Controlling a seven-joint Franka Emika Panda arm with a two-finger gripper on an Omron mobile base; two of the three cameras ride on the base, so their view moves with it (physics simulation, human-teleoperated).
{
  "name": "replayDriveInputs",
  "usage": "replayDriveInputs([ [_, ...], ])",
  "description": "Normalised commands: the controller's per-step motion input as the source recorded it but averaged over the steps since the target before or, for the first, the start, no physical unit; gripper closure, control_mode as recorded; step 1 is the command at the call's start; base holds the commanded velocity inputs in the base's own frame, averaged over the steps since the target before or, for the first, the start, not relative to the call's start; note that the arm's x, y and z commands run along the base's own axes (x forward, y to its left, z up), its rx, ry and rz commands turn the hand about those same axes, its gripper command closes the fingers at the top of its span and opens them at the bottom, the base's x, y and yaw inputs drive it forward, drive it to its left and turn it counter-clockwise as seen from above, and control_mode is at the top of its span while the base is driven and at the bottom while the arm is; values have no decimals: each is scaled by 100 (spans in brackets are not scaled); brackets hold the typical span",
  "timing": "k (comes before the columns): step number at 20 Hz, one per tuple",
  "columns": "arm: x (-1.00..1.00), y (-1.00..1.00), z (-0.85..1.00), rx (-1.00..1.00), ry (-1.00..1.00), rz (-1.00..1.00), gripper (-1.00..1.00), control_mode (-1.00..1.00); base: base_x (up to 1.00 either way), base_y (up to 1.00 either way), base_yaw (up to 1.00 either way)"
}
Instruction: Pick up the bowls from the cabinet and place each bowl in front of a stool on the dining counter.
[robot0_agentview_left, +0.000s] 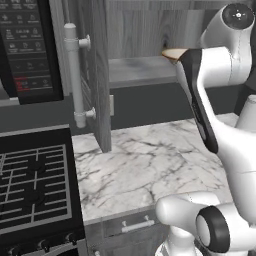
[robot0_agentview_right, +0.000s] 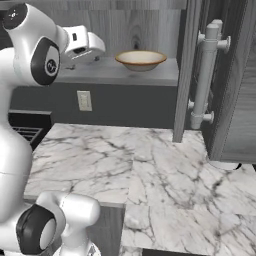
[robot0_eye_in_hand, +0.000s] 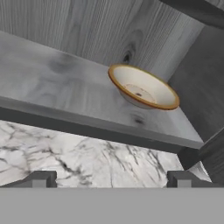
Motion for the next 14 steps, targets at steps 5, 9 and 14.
replayDriveInputs([
  [5, 52, -5, -4, 0, 0, 0, -100, -100, 0, 0, 0],
  [9, 46, -19, -8, 0, 0, 0, -100, -100, 0, 0, 0],
  [14, 43, -27, -14, 0, 0, 0, -100, -100, 0, 0, 0],
])
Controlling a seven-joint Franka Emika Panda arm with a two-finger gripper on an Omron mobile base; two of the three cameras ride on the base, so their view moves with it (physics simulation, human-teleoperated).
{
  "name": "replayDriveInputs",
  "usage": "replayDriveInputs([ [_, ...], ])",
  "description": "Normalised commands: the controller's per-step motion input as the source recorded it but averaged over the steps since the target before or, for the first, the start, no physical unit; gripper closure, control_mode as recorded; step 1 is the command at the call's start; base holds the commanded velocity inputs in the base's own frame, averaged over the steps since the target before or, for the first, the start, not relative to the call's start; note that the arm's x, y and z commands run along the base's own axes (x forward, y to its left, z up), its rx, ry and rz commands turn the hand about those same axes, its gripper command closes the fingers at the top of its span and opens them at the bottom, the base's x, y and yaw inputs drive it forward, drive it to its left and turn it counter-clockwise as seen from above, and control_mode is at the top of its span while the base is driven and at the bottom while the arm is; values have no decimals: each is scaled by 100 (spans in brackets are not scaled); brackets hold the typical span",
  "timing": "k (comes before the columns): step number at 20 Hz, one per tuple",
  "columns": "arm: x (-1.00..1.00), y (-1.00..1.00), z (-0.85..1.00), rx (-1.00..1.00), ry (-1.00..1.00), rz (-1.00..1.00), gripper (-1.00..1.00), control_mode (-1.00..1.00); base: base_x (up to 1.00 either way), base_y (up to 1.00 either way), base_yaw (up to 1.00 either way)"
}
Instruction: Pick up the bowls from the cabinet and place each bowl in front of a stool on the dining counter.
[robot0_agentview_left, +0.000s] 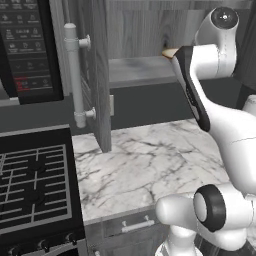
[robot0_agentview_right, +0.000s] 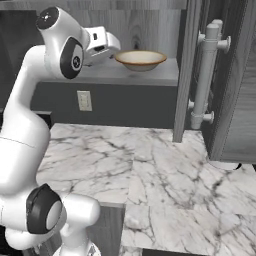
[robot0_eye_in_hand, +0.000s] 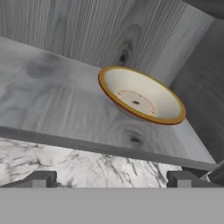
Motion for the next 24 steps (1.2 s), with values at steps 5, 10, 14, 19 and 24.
replayDriveInputs([
  [5, 36, -18, -4, 0, 0, 0, -100, -100, 0, 0, 0],
  [10, 40, -10, -3, 0, 0, 0, -100, -100, 0, 0, 0],
  [14, 44, -7, -1, 0, 3, 0, -100, -100, 0, 0, 0],
  [19, 36, -6, -10, 0, 8, 0, -100, -100, 0, 0, 0],
  [24, 33, -9, -12, 0, 8, 0, -100, -100, 0, 0, 0],
])
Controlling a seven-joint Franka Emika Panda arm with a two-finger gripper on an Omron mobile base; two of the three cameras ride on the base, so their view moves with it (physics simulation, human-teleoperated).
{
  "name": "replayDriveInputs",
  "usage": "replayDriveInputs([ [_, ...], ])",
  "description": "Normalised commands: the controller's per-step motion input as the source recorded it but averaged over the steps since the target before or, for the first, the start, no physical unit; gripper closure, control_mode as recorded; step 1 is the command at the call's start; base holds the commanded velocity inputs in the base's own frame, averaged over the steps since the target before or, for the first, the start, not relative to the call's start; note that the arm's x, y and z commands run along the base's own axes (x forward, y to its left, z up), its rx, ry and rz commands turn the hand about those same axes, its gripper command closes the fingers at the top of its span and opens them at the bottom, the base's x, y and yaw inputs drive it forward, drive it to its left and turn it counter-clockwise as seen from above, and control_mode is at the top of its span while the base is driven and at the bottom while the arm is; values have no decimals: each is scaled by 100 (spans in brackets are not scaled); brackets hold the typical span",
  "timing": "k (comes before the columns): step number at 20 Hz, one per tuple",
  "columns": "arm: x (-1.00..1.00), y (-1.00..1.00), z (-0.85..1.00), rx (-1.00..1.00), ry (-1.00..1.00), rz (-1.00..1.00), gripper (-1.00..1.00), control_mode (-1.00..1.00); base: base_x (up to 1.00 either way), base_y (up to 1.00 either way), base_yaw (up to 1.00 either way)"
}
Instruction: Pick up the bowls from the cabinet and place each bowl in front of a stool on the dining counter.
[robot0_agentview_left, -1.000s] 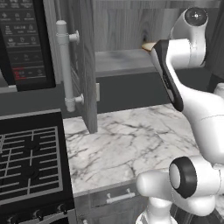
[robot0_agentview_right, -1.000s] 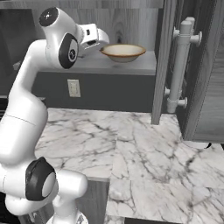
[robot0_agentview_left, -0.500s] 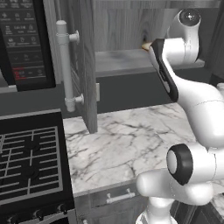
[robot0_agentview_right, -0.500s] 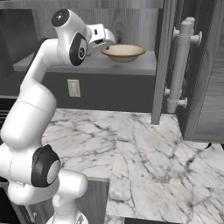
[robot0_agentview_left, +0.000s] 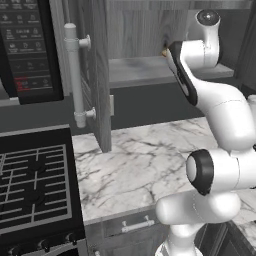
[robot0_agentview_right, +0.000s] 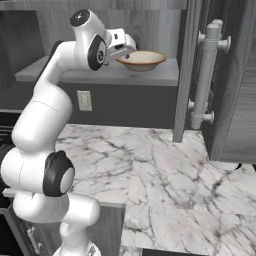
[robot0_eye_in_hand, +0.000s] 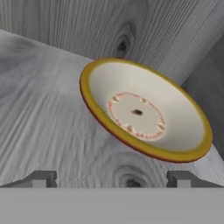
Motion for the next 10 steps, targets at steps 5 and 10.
replayDriveInputs([
  [5, 37, -13, -7, 0, 3, 0, -100, -100, 0, 0, 0],
  [10, 24, -11, -14, 0, 0, 0, -100, -100, 0, 0, 0],
])
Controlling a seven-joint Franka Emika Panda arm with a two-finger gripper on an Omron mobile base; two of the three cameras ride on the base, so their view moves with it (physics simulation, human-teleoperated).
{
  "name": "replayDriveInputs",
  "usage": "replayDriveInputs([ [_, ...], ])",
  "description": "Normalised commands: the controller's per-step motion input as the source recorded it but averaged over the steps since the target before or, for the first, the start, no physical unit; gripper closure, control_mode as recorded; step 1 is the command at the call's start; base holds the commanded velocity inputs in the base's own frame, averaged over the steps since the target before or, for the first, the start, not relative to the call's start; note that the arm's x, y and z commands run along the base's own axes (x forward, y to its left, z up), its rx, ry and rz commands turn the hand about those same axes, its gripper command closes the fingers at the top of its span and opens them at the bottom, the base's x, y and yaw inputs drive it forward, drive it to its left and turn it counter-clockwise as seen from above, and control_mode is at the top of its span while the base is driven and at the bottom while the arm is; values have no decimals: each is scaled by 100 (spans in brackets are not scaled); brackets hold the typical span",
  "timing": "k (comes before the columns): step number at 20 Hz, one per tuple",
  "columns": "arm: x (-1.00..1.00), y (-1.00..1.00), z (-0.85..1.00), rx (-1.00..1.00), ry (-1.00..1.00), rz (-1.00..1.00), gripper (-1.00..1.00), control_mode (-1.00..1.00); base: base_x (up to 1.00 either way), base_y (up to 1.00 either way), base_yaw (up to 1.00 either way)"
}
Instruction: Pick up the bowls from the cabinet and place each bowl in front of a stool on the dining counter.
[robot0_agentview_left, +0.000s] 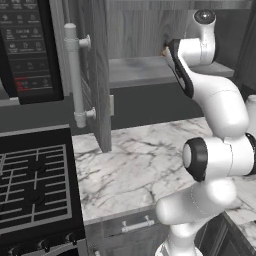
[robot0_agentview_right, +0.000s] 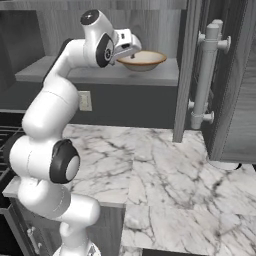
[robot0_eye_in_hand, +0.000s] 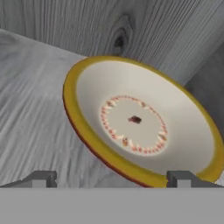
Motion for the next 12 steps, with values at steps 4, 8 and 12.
replayDriveInputs([
  [4, 13, -9, -16, 0, 0, 0, -100, -100, 0, 0, 0],
  [8, 14, -8, -17, 0, 0, 0, -100, -100, 0, 0, 0],
  [12, 22, -9, -15, 0, 0, 0, -100, -100, 0, 0, 0],
])
